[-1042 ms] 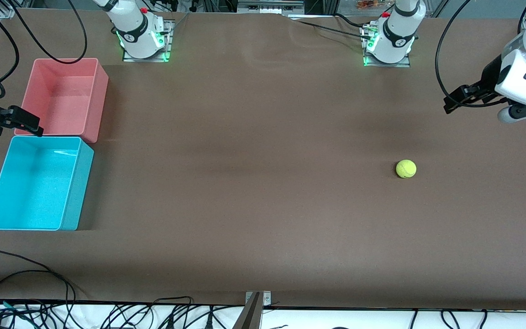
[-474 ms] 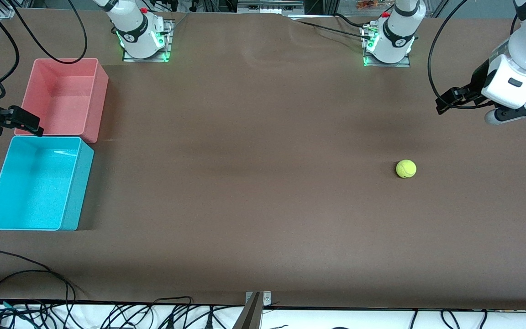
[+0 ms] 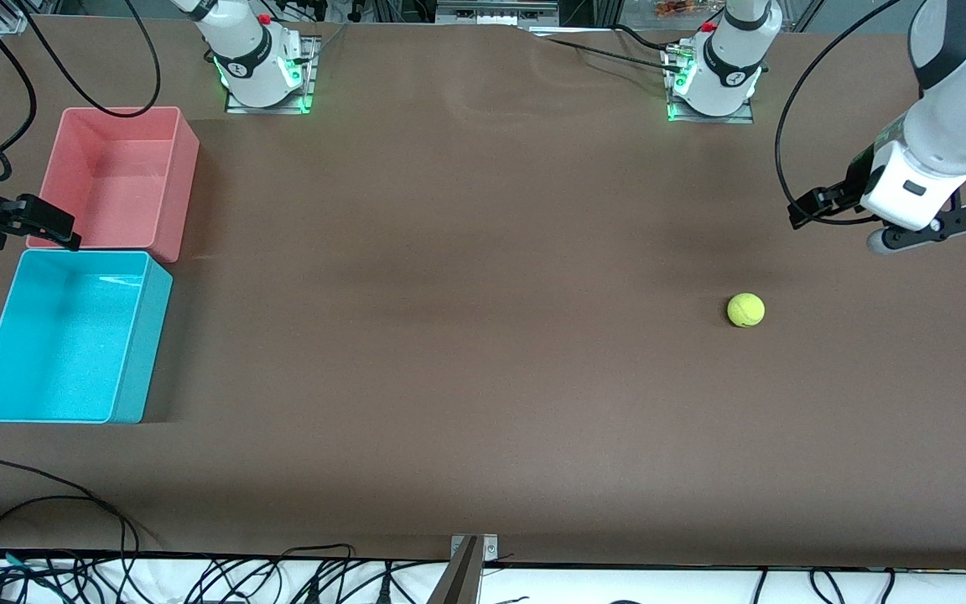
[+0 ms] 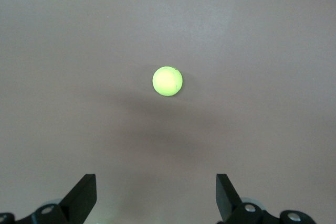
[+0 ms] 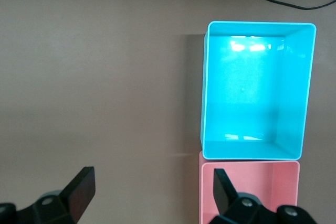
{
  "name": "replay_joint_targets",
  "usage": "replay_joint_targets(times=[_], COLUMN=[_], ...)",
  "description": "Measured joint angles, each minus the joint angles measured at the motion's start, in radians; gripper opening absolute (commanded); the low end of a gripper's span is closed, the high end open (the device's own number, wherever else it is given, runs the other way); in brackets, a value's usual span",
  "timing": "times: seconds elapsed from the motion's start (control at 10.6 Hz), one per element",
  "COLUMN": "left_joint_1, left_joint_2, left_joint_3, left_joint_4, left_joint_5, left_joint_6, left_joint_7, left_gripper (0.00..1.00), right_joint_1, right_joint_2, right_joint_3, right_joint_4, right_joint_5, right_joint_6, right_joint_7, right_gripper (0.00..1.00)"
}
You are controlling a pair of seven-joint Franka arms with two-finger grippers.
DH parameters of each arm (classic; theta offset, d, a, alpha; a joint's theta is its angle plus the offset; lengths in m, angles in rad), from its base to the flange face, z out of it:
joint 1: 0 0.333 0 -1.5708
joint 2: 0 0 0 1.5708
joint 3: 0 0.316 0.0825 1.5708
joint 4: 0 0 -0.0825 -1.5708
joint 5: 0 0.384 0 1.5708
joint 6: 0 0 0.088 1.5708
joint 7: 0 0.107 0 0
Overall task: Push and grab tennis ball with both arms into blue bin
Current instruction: 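Move the left gripper down beside the yellow tennis ball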
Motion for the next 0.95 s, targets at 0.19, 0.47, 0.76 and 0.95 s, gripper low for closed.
replay_joint_targets(times=[0.19, 0.47, 0.76, 0.95], left_joint_1=[0.006, 0.018, 0.033, 0.058], left_joint_2=[0.000, 0.000, 0.000, 0.000], left_joint_3=[0.000, 0.000, 0.000, 0.001], left_joint_4=[-0.070, -0.170, -0.243, -0.266], left_joint_5=[0.000, 0.000, -0.069, -0.103], left_joint_6=[0.089, 0.225, 0.293, 0.313], left_joint_7=[0.004, 0.016, 0.186, 0.280], left_gripper=[1.00, 1.00, 1.00, 1.00], right_joint_1=[0.000, 0.000, -0.001, -0.002], right_joint_2=[0.005, 0.009, 0.009, 0.013], right_joint_3=[0.000, 0.000, 0.000, -0.002], right_joint_4=[0.000, 0.000, 0.000, 0.000], right_joint_5=[0.000, 0.000, 0.000, 0.000], right_joint_6=[0.000, 0.002, 0.004, 0.022], right_joint_7=[0.000, 0.000, 0.001, 0.009], right_gripper=[1.00, 1.00, 1.00, 1.00])
